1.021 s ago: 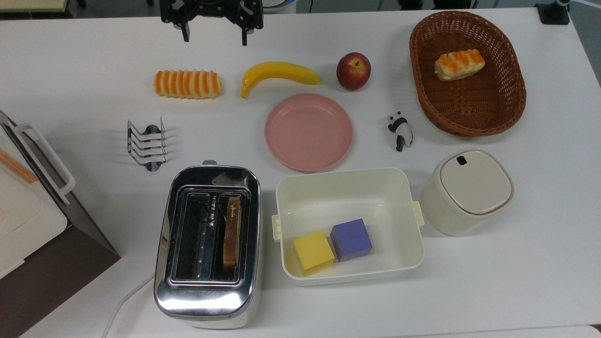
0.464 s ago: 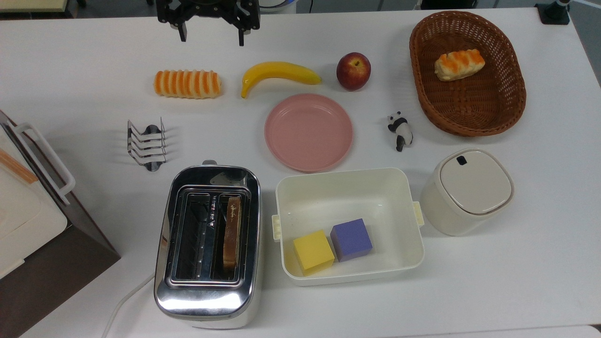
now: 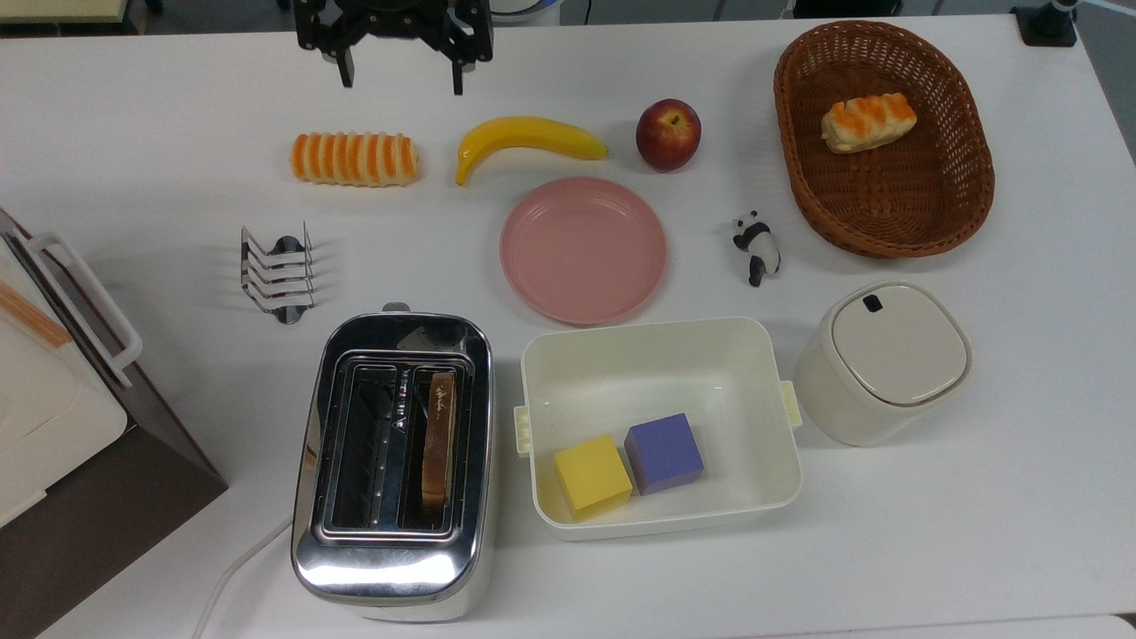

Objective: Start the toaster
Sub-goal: 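Lower the gripper onto the bread slice in the toaster and grasp it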

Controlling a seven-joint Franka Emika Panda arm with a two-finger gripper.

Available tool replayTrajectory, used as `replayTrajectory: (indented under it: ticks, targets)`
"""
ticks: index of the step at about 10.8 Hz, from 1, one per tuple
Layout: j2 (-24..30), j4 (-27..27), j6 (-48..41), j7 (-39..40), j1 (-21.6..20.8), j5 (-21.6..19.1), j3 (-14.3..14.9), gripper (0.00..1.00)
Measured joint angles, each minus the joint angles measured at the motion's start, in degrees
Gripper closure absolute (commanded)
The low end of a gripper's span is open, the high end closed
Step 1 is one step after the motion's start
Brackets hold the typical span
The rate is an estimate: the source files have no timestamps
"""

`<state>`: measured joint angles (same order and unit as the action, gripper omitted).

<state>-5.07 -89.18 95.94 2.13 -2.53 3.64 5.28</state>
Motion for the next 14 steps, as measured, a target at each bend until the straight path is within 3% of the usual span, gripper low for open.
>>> replayTrajectory:
  ticks: [7,10,14]
  targets:
    - [-6.41,-0.17,30.53,-0.09,0.08,-7.94,0.65,0.00]
    - [-11.21,1.07,37.15,-0.18,0.02,-8.00,0.78,0.00]
    - [-19.52,5.21,43.55,-2.66,-1.82,-7.91,1.13,0.08]
